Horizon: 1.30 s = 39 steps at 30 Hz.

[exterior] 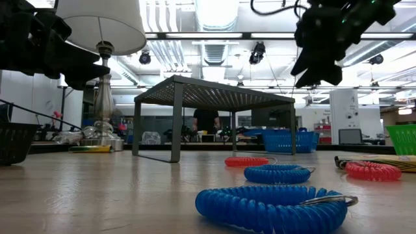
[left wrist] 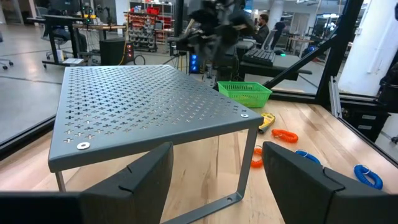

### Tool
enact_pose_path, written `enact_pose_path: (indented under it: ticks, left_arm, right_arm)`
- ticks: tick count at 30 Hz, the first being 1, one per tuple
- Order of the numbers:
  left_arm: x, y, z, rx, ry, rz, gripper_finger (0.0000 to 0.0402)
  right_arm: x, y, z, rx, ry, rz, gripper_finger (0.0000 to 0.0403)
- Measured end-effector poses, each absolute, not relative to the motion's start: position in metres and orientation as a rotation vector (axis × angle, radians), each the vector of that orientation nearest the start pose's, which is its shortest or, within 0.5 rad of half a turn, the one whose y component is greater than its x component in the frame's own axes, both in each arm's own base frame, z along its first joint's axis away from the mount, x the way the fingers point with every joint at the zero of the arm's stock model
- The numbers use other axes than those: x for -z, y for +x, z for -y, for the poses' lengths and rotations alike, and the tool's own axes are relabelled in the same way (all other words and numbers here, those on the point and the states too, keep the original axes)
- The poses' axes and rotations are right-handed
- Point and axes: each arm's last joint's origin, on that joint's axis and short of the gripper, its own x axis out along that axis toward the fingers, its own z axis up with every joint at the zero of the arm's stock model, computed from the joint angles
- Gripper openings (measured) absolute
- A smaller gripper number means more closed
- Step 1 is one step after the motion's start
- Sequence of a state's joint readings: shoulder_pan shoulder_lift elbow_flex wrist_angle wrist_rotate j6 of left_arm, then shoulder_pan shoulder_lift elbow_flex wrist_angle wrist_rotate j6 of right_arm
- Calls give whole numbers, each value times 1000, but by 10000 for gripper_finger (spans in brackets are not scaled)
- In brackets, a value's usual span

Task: Pick & Place Office Desk Supplies
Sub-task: Put the crayon box into the blue basket

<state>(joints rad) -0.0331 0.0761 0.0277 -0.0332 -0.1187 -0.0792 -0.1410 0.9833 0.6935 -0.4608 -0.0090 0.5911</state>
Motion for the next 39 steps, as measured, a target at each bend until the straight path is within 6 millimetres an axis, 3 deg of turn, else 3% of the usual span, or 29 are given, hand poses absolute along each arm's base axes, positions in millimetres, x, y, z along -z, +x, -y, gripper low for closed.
enact_pose_path:
  ticks: [11,17,29,34,39]
  left_arm:
    - [-164,101,0,-88,-73,-78,253]
    - [-164,101,0,-89,-73,-78,253]
    - [-164,101,0,-89,-73,-78,253]
    - [-164,101,0,-89,-73,-78,253]
    - [-164,101,0,-89,-73,-78,253]
  right_arm:
    - [-226,201,-56,346,666,-736,199]
    - [-220,203,-89,363,696,-746,199]
    - [-218,226,-118,570,555,-1112,199]
    - [-217,238,-132,594,392,-1343,199]
    - [-206,250,-144,621,254,-1449,199]
